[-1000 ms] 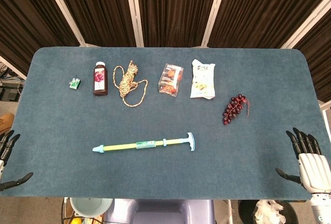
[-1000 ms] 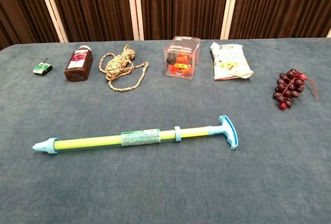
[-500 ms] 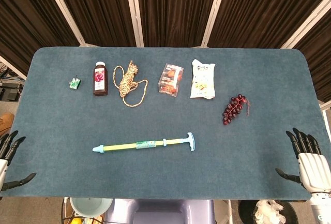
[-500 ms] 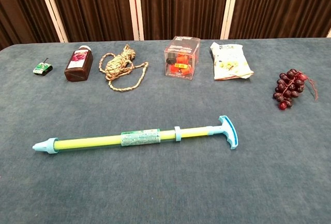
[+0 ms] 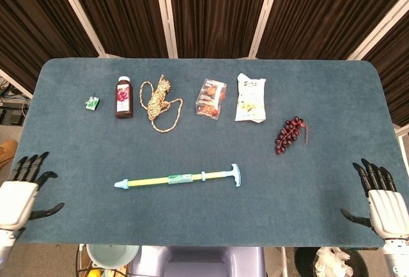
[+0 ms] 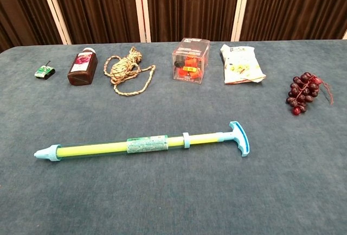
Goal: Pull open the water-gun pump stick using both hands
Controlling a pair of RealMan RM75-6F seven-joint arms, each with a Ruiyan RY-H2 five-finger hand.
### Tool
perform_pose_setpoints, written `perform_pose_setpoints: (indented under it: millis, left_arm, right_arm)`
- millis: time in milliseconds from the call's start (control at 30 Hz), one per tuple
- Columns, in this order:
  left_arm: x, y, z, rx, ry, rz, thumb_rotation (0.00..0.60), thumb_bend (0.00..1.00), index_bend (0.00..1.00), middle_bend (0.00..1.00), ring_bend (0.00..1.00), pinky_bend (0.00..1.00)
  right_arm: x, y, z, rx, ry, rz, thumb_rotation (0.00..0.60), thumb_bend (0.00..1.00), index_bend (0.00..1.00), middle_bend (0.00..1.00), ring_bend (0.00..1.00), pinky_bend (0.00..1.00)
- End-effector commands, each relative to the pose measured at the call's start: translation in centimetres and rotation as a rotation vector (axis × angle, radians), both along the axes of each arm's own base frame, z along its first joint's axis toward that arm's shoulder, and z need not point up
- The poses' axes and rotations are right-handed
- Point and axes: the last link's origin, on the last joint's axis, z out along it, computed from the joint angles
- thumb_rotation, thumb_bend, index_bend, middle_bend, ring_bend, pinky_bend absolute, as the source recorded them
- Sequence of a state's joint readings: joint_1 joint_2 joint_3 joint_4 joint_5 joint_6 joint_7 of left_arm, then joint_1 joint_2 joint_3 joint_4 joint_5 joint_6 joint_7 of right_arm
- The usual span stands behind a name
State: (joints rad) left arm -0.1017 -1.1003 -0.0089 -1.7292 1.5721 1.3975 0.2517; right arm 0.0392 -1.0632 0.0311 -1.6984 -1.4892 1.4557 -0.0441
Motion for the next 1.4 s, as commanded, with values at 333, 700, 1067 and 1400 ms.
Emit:
perform_pose_setpoints:
  millis: [333,700,1067,1400]
  left_arm:
    - [5.2,4.0,-6.9,-0.095,0.05,-0.043,0.6,0.18,0.38,0.0,0.0,0.02]
    - [6.8,5.7,-11.1,-0.124,0.101,-0.035,0.6,0.24,0.43,0.01,0.0,0.02]
    - [7.1,6.7,-14.4,-0.154,0.124,-0.002,0.6,0.26,0.44,0.02,0.0,0.02]
    - [7.7,7.3,-16.1,-0.171,0.127,0.003,0.6,0.26,0.43,0.02,0.0,0.02]
  right_arm:
    - [0.0,-0.1,0.0,0.001,-0.004,-0.005,0.6,0.09,0.09,0.0,0.0,0.0]
    - [-0.1,-0.3,-0.1,0.005,-0.01,-0.011,0.6,0.09,0.08,0.0,0.0,0.0]
    - [-0.1,-0.4,-0.3,0.008,-0.013,-0.019,0.6,0.09,0.09,0.0,0.0,0.0]
    - [-0.2,-0.6,-0.4,0.01,-0.012,-0.02,0.6,0.08,0.09,0.0,0.0,0.0]
